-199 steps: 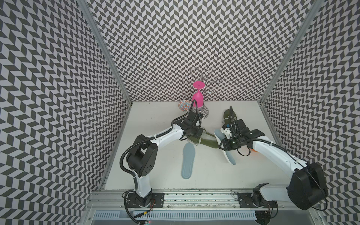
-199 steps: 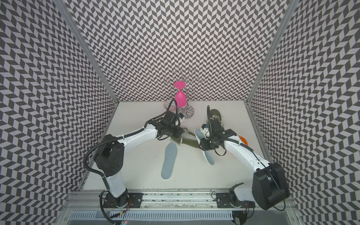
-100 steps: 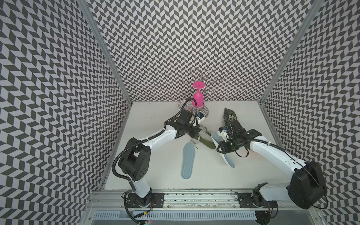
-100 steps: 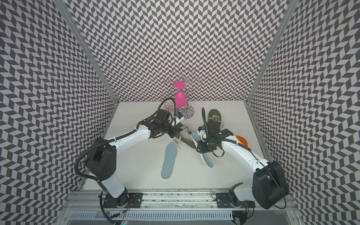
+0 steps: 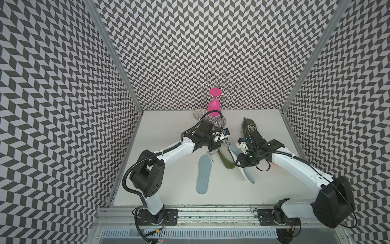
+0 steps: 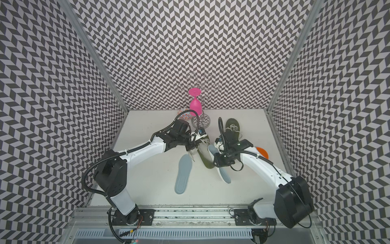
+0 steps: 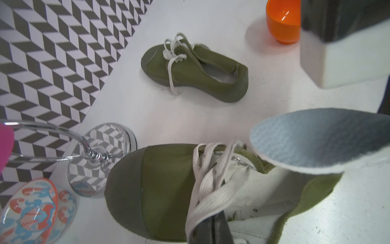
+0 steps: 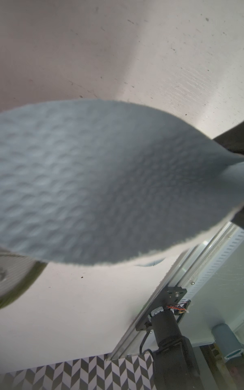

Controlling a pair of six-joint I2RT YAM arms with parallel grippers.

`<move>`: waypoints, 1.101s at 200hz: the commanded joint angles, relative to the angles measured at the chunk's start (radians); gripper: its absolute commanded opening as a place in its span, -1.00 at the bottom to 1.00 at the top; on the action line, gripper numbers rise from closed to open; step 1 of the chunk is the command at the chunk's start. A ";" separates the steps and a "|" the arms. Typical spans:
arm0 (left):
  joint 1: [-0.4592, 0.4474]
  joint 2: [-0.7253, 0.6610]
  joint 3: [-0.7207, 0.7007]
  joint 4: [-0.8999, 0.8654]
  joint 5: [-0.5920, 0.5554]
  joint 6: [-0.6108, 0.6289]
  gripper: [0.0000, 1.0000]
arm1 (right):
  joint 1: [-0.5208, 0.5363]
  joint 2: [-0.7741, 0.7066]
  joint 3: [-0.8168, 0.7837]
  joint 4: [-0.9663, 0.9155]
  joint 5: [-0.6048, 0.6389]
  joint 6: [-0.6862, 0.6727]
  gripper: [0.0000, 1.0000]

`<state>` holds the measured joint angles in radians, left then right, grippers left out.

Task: Insert the insole into the shoe
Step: Pick up the shoe at the center of the board.

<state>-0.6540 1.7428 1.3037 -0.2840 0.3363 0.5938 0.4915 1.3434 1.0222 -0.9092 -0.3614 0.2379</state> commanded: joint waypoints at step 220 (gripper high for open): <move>0.001 0.012 0.059 0.061 0.041 -0.365 -1.00 | -0.007 0.098 -0.010 0.131 -0.131 0.034 -0.36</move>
<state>-0.6422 1.8275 1.3869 -0.3298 0.3698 0.2226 0.5285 1.4193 0.9756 -0.7776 -0.5385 0.3351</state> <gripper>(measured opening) 0.053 0.319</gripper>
